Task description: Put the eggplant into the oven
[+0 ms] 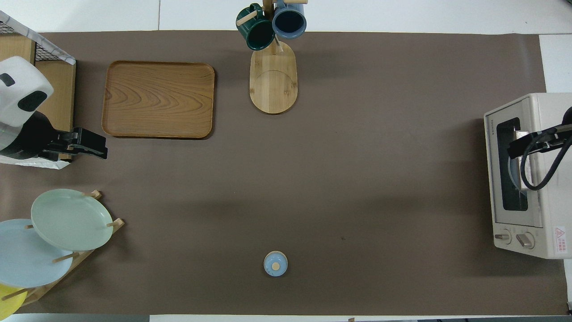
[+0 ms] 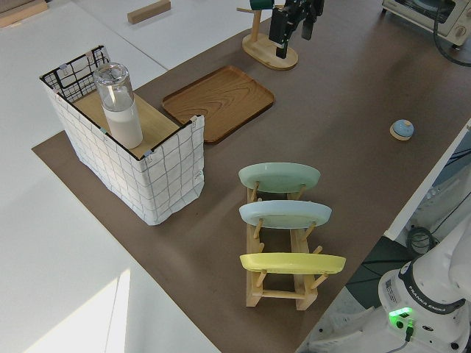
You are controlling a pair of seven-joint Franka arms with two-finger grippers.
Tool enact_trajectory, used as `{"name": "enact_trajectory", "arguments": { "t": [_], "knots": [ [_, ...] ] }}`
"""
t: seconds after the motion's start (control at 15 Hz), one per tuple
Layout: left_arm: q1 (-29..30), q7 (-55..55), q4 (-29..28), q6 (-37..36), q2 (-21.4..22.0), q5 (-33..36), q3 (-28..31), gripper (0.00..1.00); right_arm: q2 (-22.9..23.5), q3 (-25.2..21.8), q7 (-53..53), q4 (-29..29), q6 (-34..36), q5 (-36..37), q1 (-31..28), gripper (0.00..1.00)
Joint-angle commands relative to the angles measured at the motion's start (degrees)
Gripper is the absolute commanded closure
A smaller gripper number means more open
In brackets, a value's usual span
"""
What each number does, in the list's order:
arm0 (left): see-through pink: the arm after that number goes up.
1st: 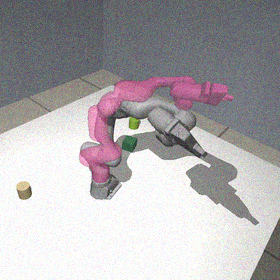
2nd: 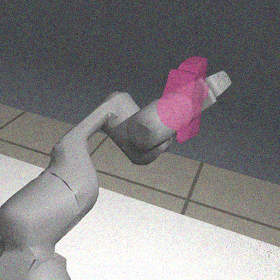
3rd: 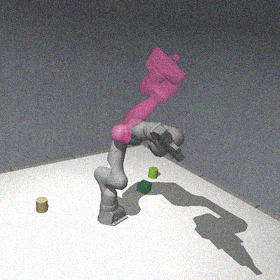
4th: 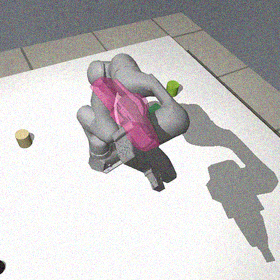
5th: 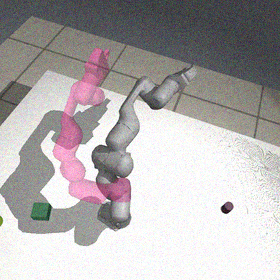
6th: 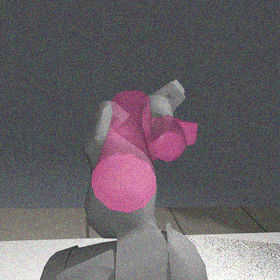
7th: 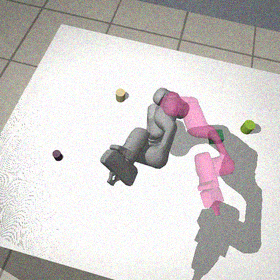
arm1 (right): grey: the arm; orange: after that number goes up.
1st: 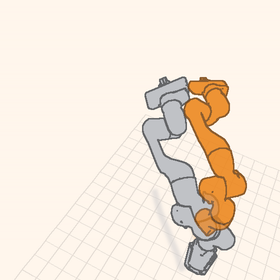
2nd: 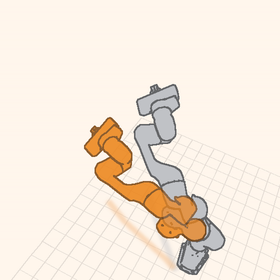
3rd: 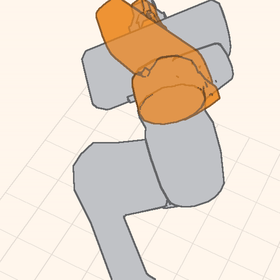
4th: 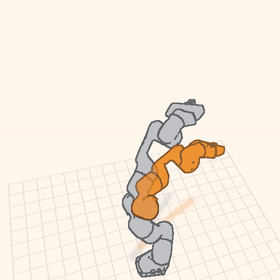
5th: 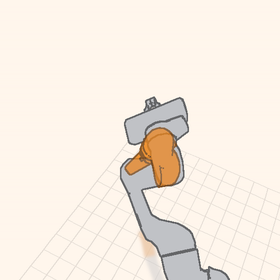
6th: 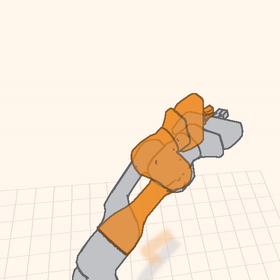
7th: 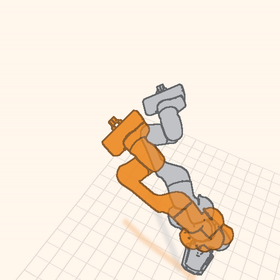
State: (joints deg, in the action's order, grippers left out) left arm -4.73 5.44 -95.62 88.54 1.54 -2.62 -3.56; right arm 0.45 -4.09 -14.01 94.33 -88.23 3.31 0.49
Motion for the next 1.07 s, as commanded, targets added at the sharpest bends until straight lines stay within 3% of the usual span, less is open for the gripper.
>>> {"name": "enact_trajectory", "arguments": {
  "t": [0.0,0.2,0.47,1.0],
  "knots": [
    [0.77,-0.61,-0.89,-0.03,1.27,0.77,-0.39,0.00,-0.45,-0.92,2.14,-0.55,0.26,1.51,2.50,0.00],
    [0.77,-0.61,-0.89,-0.03,1.27,0.77,-0.39,0.00,-2.82,-1.09,3.10,1.91,0.17,1.17,2.76,0.00],
    [0.77,-0.61,-0.89,-0.03,1.27,0.77,-0.48,0.00,-1.33,-1.18,4.25,-0.29,0.52,0.91,2.41,0.00],
    [0.77,-0.61,-0.89,-0.03,1.27,0.77,-0.39,0.00,-3.08,-1.18,6.18,0.77,-1.41,-1.20,2.15,0.00]
  ]
}}
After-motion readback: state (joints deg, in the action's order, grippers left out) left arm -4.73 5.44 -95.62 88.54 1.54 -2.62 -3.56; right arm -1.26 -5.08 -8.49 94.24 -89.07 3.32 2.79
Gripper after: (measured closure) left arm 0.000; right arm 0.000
